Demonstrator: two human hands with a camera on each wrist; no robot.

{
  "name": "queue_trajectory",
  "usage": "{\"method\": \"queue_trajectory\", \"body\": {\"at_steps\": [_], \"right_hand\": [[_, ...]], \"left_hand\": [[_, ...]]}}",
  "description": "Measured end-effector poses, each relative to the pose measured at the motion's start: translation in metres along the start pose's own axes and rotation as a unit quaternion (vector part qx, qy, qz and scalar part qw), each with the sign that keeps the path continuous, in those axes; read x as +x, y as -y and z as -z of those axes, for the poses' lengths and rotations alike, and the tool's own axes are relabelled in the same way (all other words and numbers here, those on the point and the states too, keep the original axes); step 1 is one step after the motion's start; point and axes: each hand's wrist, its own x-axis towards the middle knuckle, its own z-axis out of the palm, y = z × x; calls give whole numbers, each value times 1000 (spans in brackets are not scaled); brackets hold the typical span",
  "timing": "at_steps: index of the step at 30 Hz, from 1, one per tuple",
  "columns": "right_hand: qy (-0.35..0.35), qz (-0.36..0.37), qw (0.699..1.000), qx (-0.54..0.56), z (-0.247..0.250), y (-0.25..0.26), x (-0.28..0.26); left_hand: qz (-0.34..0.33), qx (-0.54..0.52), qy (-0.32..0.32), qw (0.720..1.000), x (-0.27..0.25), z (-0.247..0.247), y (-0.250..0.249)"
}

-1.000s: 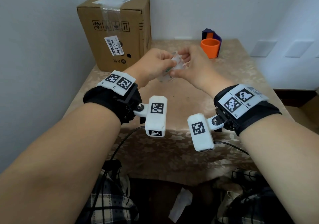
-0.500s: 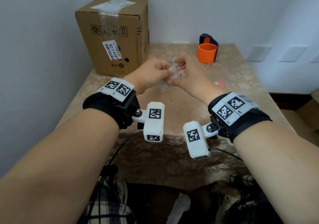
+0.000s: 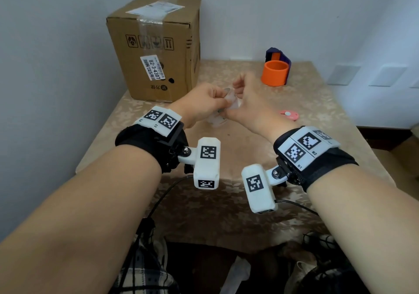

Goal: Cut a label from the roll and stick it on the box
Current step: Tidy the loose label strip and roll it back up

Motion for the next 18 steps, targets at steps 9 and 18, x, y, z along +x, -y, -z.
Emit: {"method": "queue_trajectory", "body": {"at_steps": [9,18], "right_hand": [[-27,5,999,21,-4,3,-4],[-6,7,999,35,-2,-6,-2]], "left_hand": [[1,-29,-18,999,-1,2,2],[7,-16,-19,1000,0,1,5]]}}
